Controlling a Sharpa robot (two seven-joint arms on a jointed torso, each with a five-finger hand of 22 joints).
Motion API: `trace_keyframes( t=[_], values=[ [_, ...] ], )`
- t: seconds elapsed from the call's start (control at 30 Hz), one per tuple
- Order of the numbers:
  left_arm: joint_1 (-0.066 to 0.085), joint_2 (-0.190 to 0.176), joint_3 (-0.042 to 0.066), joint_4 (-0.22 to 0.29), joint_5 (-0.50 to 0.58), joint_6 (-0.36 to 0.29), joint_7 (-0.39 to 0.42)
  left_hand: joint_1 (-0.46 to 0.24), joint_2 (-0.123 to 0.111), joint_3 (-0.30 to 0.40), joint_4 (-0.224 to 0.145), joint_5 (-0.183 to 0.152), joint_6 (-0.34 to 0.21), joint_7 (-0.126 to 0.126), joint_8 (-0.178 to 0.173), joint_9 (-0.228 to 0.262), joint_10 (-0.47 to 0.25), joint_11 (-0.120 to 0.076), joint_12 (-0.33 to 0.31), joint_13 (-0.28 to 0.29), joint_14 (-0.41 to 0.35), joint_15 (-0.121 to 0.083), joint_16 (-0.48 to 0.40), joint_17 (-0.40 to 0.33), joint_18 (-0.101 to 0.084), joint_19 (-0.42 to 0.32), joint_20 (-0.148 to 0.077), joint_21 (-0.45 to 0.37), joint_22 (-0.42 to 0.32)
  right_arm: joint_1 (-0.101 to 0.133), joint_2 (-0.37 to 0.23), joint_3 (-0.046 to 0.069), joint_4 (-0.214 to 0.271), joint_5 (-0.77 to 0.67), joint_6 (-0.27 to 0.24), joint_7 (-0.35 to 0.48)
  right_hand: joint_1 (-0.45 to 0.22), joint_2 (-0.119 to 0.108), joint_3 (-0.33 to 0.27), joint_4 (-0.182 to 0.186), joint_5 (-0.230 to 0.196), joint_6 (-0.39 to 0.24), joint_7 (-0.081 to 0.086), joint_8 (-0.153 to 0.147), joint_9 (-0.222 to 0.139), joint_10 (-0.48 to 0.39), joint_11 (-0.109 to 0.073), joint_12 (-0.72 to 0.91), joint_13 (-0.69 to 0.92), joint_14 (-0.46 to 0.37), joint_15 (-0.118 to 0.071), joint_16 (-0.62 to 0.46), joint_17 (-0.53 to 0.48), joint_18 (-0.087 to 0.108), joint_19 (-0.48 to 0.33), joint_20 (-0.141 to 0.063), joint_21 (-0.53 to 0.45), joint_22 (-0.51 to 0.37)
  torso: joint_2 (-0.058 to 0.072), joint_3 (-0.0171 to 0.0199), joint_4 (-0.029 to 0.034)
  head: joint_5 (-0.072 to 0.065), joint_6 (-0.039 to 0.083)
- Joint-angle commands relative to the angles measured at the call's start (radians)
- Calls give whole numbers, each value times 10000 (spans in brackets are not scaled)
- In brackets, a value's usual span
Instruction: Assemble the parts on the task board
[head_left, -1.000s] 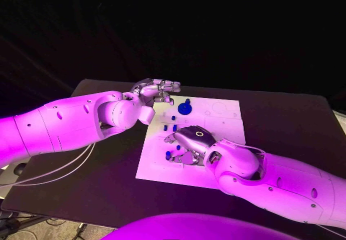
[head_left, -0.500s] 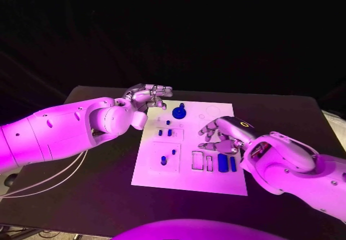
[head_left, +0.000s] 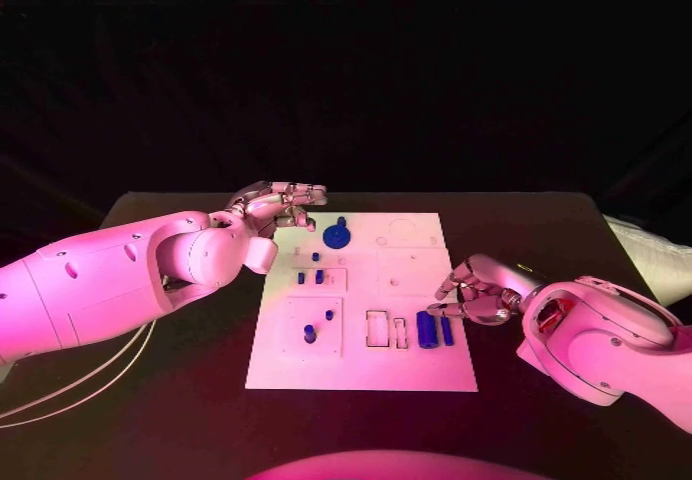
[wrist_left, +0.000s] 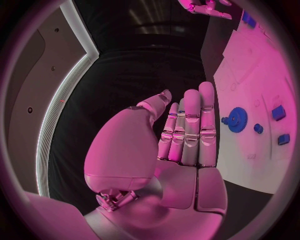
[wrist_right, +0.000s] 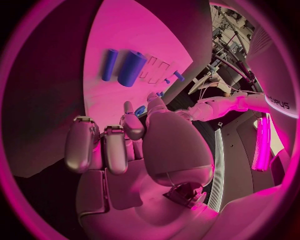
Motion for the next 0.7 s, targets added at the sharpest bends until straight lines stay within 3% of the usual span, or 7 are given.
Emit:
trace_keyframes(
  t=[0.03,0.27,0.7],
  values=[
    [-6,13,-1,23,-28,120,75,100,37,0,-67,64,-50,-10,54,7,-46,0,46,-9,-48,2,-49,-14,113,5,36,-44,-10,-101,82,-16,33,-978,660,-1045,-114,41,-136,85,15,-2,-59,99,23,29,-2,81,143,678,3,56,524,-199,0,27,50,24,2,9,5,-31,9],
    [-20,-1,-10,24,-28,168,69,102,39,-3,-70,63,-44,-11,62,9,-40,-2,60,-7,-50,1,-47,-19,113,6,36,-47,-13,-282,324,-25,-51,-1364,897,-1381,-268,165,-385,376,26,66,-94,255,78,19,-34,137,319,678,-14,88,576,-200,-8,17,82,64,5,-14,-3,-26,-39],
    [-26,-10,-12,36,-28,196,64,102,39,-3,-70,63,-44,-11,62,9,-40,-2,60,-7,-50,1,-47,-19,113,6,36,-47,-13,-471,764,-28,-360,-1779,1264,-1499,-339,237,-479,386,23,115,-118,313,109,27,-50,148,385,681,-26,106,608,-204,-3,9,102,95,6,-10,-19,24,-83]
  ],
)
